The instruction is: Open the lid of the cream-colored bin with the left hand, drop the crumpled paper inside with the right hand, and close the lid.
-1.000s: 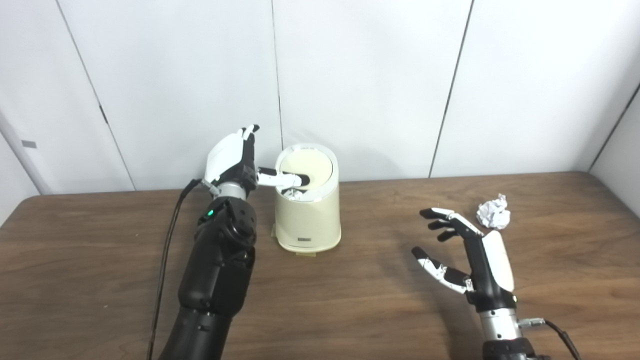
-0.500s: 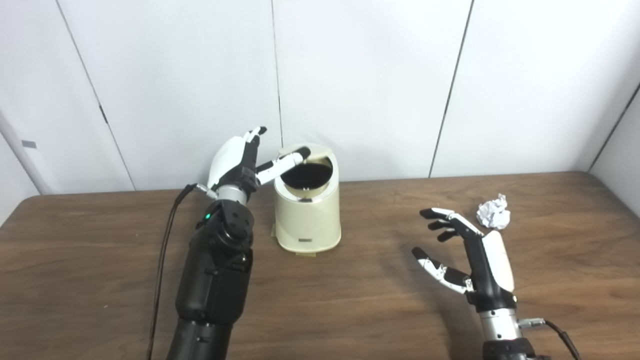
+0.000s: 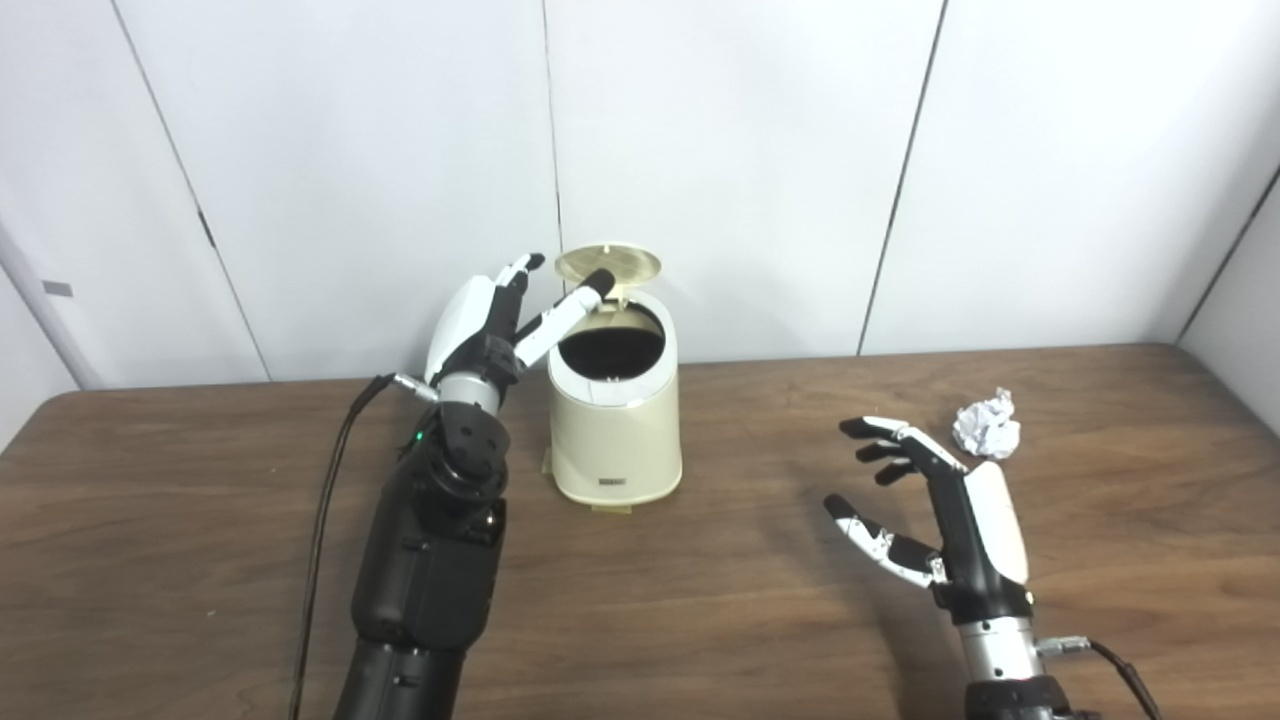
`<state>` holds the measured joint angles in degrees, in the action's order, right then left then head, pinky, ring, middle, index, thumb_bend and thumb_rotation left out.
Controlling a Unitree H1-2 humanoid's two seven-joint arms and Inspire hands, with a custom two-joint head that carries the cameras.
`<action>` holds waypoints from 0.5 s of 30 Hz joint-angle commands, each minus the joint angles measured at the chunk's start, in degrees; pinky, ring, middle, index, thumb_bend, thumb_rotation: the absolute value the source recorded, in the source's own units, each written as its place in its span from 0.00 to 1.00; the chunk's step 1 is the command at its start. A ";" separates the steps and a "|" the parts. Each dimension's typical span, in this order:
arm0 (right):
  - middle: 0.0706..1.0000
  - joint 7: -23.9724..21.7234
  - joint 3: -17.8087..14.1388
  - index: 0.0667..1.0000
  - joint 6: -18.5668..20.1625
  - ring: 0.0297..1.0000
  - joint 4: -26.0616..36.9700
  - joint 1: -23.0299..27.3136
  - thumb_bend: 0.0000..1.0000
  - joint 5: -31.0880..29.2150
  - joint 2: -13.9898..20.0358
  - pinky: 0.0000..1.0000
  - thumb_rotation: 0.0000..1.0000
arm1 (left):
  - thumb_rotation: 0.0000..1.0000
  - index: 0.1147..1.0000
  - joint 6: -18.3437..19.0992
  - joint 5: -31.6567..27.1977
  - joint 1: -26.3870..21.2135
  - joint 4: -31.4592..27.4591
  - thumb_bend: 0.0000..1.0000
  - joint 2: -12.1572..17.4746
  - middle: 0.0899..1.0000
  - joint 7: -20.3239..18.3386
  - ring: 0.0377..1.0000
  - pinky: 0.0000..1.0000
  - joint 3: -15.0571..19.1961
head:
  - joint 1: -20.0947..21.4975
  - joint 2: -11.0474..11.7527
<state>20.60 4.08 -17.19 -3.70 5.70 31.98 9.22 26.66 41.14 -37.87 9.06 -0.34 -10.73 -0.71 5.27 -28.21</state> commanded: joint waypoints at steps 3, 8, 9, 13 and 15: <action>0.68 0.64 1.09 0.66 -0.51 0.62 -3.65 -2.05 0.31 -0.10 -2.22 0.50 0.10 | 1.00 1.00 -4.03 -8.27 0.28 -6.60 0.91 -0.01 1.00 3.44 1.00 1.00 1.94 | 0.17 -0.02; 0.68 0.67 0.96 0.67 -0.50 0.62 -3.47 -2.05 0.31 -0.22 -2.16 0.50 0.12 | 1.00 0.99 -16.54 -18.50 5.14 -10.39 0.53 -1.08 0.99 9.55 1.00 0.98 4.38 | 0.15 -0.14; 0.68 0.66 0.95 0.67 -0.50 0.62 -3.47 -2.06 0.31 -0.24 -2.16 0.50 0.13 | 1.00 0.98 -18.29 -19.28 5.79 -10.66 0.45 -0.93 0.99 10.48 0.99 0.97 4.35 | 0.17 -0.06; 0.68 1.27 0.90 0.66 -1.34 0.60 -3.98 -1.91 0.31 -0.14 -2.09 0.48 0.11 | 1.00 0.94 -24.85 -24.81 8.48 -12.21 0.24 0.04 0.95 12.08 0.96 0.93 4.96 | 0.02 0.02; 0.68 1.21 0.82 0.66 -1.14 0.59 -3.69 -1.89 0.31 -0.20 -2.09 0.46 0.12 | 1.00 0.92 -26.78 -27.82 10.00 -13.99 0.21 0.32 0.93 12.26 0.94 0.90 5.67 | -0.07 -0.06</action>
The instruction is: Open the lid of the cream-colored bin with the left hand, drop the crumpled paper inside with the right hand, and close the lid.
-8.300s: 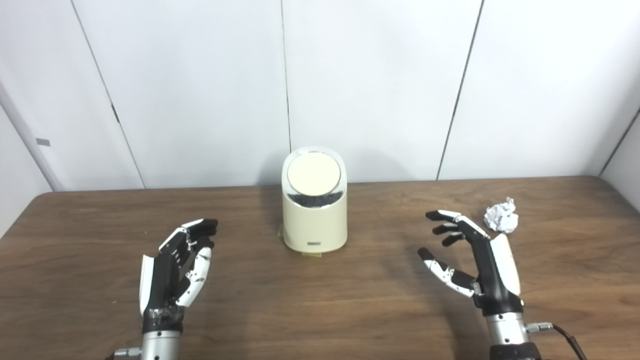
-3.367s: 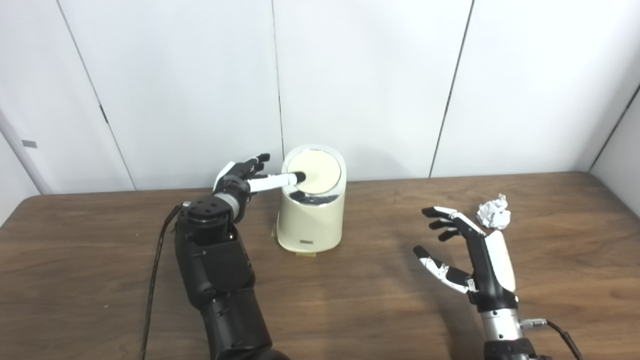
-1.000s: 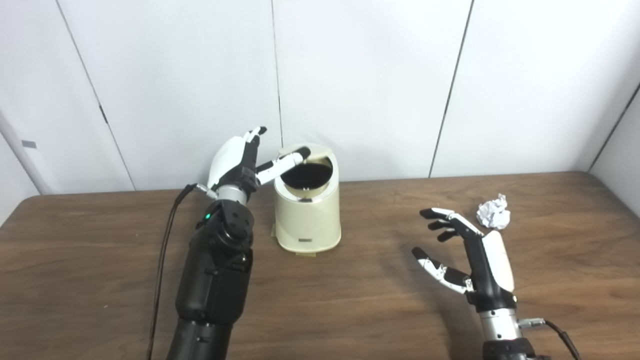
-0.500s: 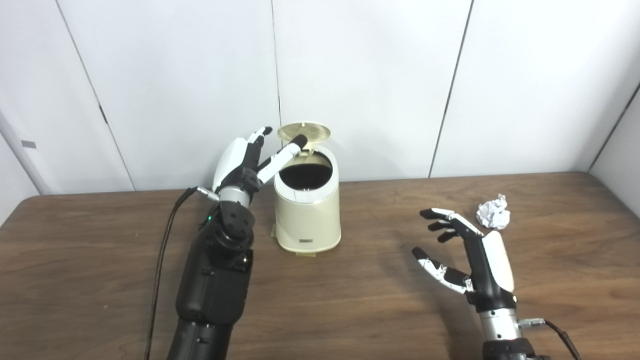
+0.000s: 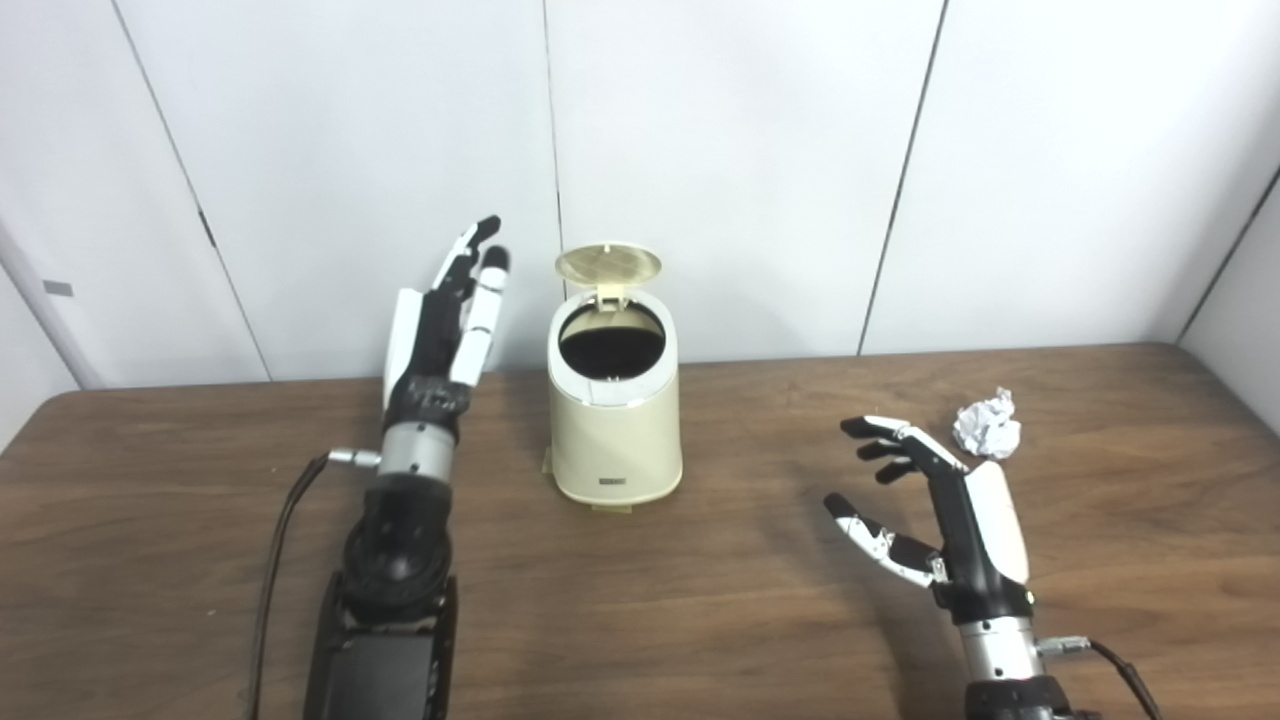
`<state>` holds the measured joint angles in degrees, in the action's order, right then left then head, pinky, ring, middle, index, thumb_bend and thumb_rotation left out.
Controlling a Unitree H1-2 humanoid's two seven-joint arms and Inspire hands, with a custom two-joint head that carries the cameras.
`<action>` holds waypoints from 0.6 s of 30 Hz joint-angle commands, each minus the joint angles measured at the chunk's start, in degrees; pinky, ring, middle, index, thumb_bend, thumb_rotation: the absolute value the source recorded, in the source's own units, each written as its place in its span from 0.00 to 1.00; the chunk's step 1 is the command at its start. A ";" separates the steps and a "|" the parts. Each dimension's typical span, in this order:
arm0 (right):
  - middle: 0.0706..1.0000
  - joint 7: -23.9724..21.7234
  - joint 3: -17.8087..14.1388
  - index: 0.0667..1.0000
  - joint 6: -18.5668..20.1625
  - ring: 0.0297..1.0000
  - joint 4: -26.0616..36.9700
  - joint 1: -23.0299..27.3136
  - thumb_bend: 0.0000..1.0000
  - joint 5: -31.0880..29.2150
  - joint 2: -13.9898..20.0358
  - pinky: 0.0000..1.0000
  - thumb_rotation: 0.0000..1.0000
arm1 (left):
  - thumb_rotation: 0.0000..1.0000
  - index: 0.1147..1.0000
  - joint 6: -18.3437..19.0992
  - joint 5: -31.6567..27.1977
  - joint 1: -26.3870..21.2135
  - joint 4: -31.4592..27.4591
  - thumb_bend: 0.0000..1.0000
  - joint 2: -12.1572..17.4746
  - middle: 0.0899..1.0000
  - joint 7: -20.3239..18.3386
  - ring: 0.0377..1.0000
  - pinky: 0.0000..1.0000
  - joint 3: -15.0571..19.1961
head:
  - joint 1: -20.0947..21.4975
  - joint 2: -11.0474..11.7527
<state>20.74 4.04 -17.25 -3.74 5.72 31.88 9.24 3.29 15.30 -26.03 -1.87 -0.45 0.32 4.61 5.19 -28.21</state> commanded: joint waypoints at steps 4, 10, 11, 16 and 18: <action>0.67 1.28 0.36 0.66 -0.75 0.56 -2.76 -1.51 0.31 -0.42 -2.31 0.43 0.14 | 0.88 0.86 -6.07 -6.65 1.14 -5.27 0.19 1.02 0.87 1.20 0.87 0.83 1.49 | 0.17 0.09; 0.66 1.57 -1.61 0.65 1.09 0.62 1.15 -0.92 0.35 -0.52 -2.59 0.48 0.14 | 0.67 0.83 -7.75 -10.40 6.42 -7.04 0.20 2.28 0.82 0.78 0.81 0.77 1.45 | 0.35 0.25; 0.65 2.03 -2.24 0.64 1.54 0.61 1.78 -0.73 0.36 -0.09 -2.70 0.48 0.14 | 0.66 0.83 -7.85 -10.82 7.48 -7.32 0.21 2.51 0.82 0.68 0.81 0.76 1.35 | 0.30 0.26; 0.67 -2.59 -4.12 0.67 10.83 0.62 7.32 0.66 0.50 3.15 -0.08 0.52 0.14 | 0.74 0.78 -10.04 -12.92 12.58 -7.44 0.29 3.58 0.80 -0.01 0.79 0.75 1.00 | 0.99 0.16; 0.71 -5.65 -4.06 0.71 14.05 0.66 8.76 1.66 0.61 5.56 2.76 0.55 0.14 | 0.75 0.76 -10.65 -14.56 14.35 -7.23 0.31 3.71 0.80 -0.58 0.80 0.76 1.07 | 1.15 0.18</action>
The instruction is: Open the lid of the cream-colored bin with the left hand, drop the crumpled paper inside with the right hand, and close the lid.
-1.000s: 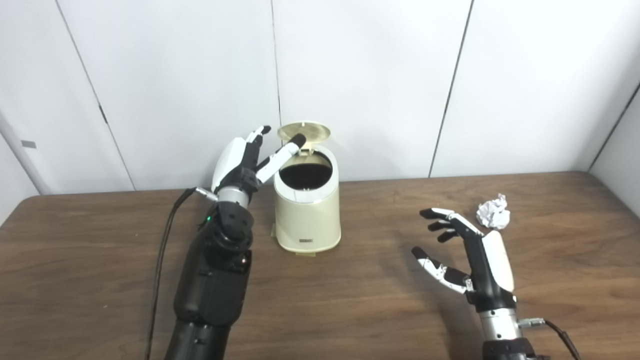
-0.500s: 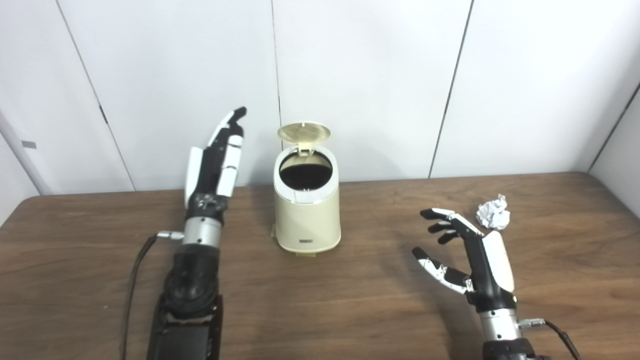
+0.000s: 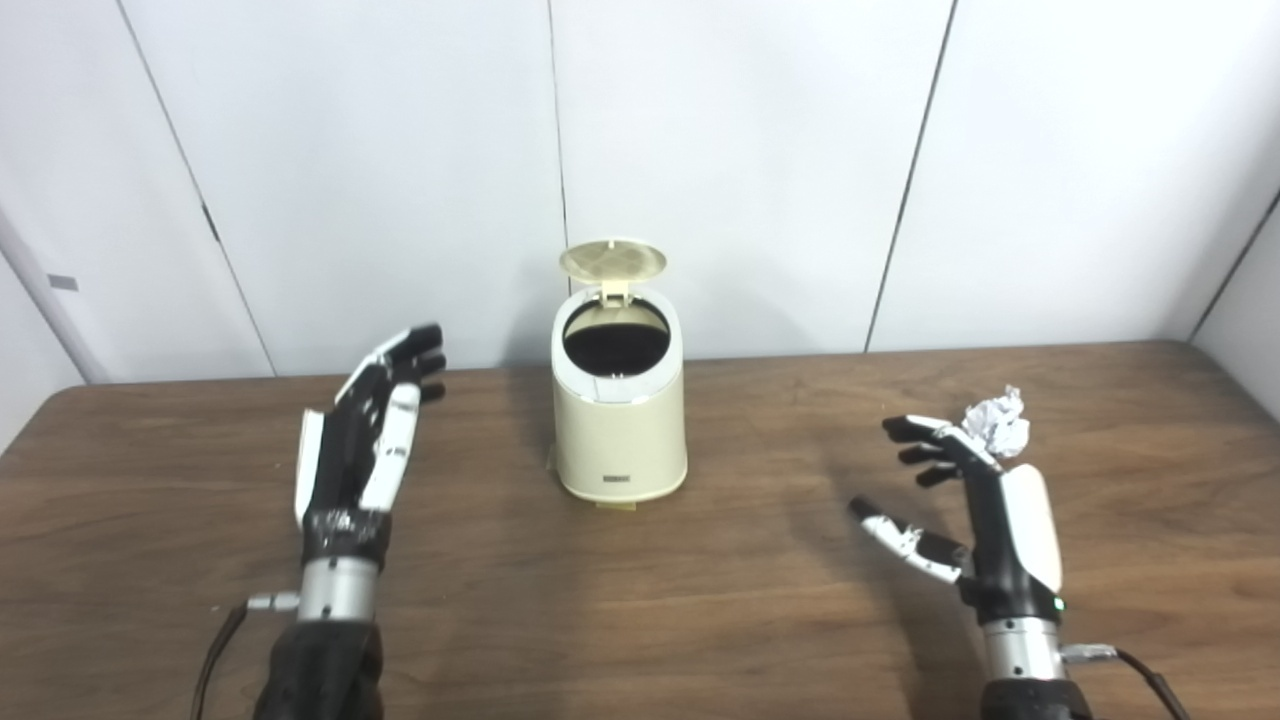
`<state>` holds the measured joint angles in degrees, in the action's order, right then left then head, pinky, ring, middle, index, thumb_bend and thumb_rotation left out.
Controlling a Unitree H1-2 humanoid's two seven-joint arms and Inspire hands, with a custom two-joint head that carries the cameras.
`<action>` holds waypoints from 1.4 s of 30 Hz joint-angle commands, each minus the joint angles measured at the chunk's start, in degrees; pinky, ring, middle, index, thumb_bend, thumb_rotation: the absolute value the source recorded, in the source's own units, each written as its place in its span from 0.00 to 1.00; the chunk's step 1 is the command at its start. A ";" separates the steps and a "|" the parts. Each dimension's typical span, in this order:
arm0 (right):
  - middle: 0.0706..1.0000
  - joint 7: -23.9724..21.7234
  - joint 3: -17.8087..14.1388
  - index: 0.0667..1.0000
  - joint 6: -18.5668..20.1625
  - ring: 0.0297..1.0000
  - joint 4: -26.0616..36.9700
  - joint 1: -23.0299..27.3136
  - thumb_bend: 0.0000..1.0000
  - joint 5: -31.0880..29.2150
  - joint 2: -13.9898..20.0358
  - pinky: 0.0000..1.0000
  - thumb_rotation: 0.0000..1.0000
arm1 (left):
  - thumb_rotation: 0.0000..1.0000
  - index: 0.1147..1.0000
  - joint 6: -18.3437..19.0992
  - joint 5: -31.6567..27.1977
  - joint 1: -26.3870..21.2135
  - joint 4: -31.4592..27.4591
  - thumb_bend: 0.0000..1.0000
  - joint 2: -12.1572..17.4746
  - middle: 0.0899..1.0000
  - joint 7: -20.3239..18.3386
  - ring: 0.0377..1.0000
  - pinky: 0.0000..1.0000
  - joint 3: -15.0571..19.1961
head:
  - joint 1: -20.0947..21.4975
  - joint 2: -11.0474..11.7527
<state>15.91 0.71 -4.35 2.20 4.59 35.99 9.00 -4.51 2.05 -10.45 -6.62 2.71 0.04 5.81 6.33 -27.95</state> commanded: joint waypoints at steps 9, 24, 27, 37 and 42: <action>0.84 -15.92 0.48 0.81 10.43 0.78 1.67 10.55 0.90 6.28 17.42 0.65 0.25 | 0.83 0.75 -9.25 -3.46 3.96 1.41 0.44 1.97 0.78 -1.76 0.79 0.75 -0.89 | 0.47 -0.04; 0.89 -30.73 5.34 0.83 21.75 0.84 -4.46 23.70 0.95 12.77 25.88 0.69 0.20 | 0.84 0.77 -9.45 -4.77 7.94 3.21 0.45 1.43 0.81 -1.89 0.82 0.78 -1.40 | 2.32 0.30; 0.90 -30.47 5.43 0.83 22.05 0.87 -9.13 25.38 0.94 11.82 26.26 0.72 0.18 | 0.86 0.78 -9.76 -4.32 8.16 3.95 0.46 1.66 0.81 -1.90 0.82 0.79 -1.49 | 2.24 0.25; 0.90 -31.54 8.44 0.85 21.13 0.89 -20.58 29.85 0.93 9.67 28.02 0.73 0.18 | 0.90 0.77 -9.00 -2.46 8.94 2.91 0.42 1.28 0.80 -0.82 0.81 0.77 -1.32 | 1.51 -0.45; 0.91 -32.51 10.36 0.84 21.48 0.89 -24.53 31.96 0.92 8.99 28.50 0.69 0.20 | 0.91 0.77 -9.22 -2.89 9.32 2.38 0.40 1.25 0.79 -0.55 0.79 0.74 -1.45 | 1.48 -0.87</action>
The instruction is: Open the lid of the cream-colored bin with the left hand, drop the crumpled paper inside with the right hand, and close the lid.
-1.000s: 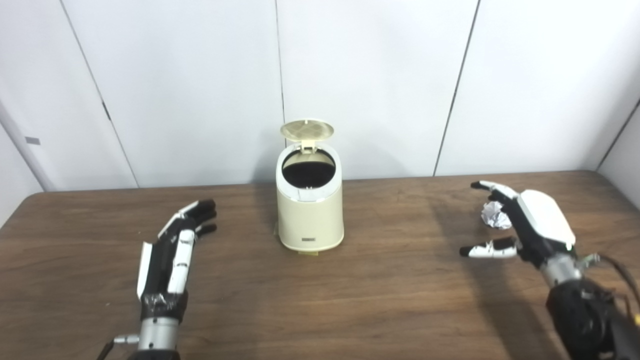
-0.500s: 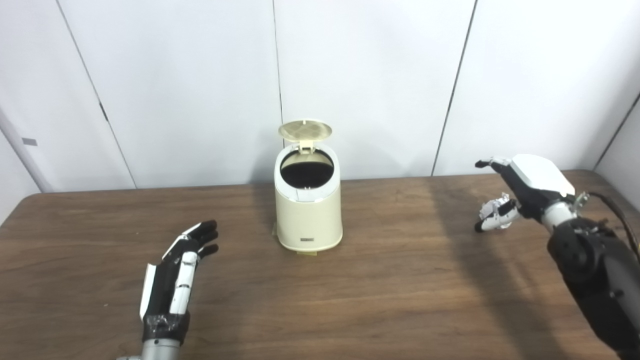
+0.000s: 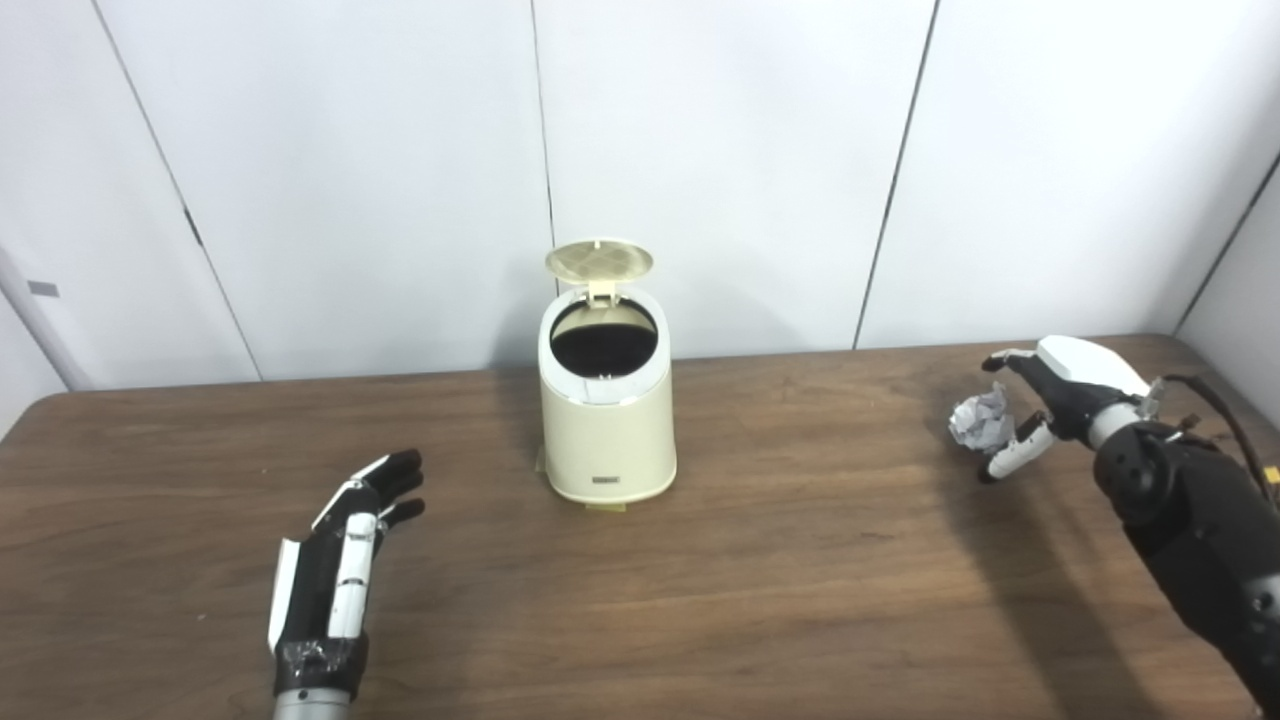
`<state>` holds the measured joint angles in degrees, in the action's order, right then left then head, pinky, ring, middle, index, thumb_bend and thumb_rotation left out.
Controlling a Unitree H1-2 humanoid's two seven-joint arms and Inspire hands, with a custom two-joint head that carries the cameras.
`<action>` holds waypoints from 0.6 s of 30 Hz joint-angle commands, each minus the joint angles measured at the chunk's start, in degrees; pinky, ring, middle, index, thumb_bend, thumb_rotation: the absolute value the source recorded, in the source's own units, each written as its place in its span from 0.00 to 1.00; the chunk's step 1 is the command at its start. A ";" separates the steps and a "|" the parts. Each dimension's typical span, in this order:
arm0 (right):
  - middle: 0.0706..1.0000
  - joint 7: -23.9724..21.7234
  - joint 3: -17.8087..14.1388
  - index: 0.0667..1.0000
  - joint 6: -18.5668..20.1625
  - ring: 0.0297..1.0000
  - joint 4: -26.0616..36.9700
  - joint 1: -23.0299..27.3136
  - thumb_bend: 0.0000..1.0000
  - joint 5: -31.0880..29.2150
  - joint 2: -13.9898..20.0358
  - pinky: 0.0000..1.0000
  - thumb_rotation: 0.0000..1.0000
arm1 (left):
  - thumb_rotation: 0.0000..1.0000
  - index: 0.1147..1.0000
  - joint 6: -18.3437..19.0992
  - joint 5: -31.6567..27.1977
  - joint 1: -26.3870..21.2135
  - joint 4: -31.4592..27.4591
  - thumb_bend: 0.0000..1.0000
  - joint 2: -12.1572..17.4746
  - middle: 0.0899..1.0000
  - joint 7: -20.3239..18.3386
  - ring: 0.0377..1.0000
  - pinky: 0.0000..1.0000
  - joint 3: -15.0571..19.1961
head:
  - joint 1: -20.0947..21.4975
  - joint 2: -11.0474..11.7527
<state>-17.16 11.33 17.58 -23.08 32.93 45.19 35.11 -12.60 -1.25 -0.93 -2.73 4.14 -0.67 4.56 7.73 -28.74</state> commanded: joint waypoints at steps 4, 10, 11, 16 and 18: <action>0.92 -0.32 0.05 0.84 0.38 0.89 0.17 4.49 0.91 -1.05 2.12 0.68 0.19 | 0.90 0.77 -0.44 -0.11 0.10 -2.17 0.42 -0.14 0.79 0.02 0.78 0.73 -0.42 | 0.23 -0.25; 0.89 1.17 0.32 0.83 -1.07 0.85 -2.11 5.00 0.90 -2.24 2.16 0.65 0.16 | 0.90 0.76 -0.80 -0.05 0.18 -2.23 0.41 -0.16 0.78 0.25 0.77 0.71 -0.49 | 0.19 -0.40; 0.89 1.44 0.37 0.83 -1.52 0.85 -2.45 5.06 0.90 -2.49 2.18 0.65 0.16 | 0.90 0.76 -0.96 -0.33 0.12 -2.07 0.41 -0.15 0.78 0.19 0.77 0.71 -0.43 | 0.18 -0.37; 0.89 3.16 1.20 0.83 -4.35 0.84 -3.61 5.32 0.90 -2.95 2.53 0.64 0.16 | 0.89 0.75 -1.32 -0.31 -0.02 -1.76 0.42 -0.05 0.78 0.24 0.77 0.71 -0.33 | 0.21 -0.42; 0.89 2.98 1.67 0.83 -4.60 0.84 -3.62 5.55 0.89 -2.98 2.64 0.65 0.17 | 0.89 0.75 -1.37 0.02 0.01 -1.94 0.42 -0.17 0.77 0.49 0.77 0.70 -0.29 | 0.21 -0.44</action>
<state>-15.82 13.28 13.98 -27.48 34.77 42.00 35.58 -12.46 -1.60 -0.13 -3.69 4.05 -0.51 4.29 7.91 -29.09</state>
